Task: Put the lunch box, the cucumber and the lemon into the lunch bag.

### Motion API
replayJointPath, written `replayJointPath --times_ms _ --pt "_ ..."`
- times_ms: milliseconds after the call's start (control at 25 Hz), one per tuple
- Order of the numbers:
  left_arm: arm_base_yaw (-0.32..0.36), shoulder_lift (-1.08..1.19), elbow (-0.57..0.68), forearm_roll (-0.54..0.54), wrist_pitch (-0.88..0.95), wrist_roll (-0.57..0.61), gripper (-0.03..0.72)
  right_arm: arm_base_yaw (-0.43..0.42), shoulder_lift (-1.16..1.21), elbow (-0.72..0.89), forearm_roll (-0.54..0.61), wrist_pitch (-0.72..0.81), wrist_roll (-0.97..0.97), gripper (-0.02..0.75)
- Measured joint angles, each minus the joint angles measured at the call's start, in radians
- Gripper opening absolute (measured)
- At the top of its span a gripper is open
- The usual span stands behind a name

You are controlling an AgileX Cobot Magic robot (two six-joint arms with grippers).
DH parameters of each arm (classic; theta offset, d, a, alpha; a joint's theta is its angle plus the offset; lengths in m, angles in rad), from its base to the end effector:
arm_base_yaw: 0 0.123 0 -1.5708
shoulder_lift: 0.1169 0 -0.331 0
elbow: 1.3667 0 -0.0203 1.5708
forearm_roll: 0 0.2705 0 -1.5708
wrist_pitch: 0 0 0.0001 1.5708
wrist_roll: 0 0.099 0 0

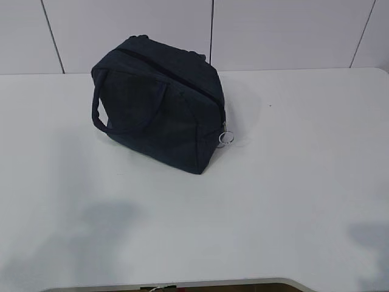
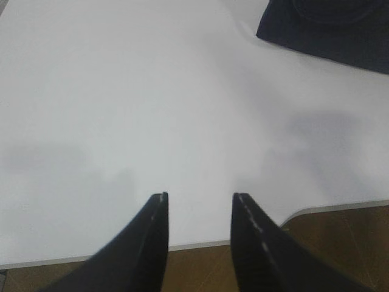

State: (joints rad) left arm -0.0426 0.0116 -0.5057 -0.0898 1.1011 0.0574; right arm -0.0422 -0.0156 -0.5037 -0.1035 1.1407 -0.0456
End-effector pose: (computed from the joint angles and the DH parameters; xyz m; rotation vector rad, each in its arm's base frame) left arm -0.0280 -0.0067 0.2820 0.1104 2.0858 -0.0994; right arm -0.0341 -0.0079 0.2772 0.0075 2.1053 -0.1776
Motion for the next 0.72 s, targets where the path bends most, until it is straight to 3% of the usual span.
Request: replayJointPath --times_ms 720 --pt "0.013 0.0 0.0 0.0 0.0 0.0 0.242 0.0 0.0 0.0 0.0 0.0 0.0 0.374"
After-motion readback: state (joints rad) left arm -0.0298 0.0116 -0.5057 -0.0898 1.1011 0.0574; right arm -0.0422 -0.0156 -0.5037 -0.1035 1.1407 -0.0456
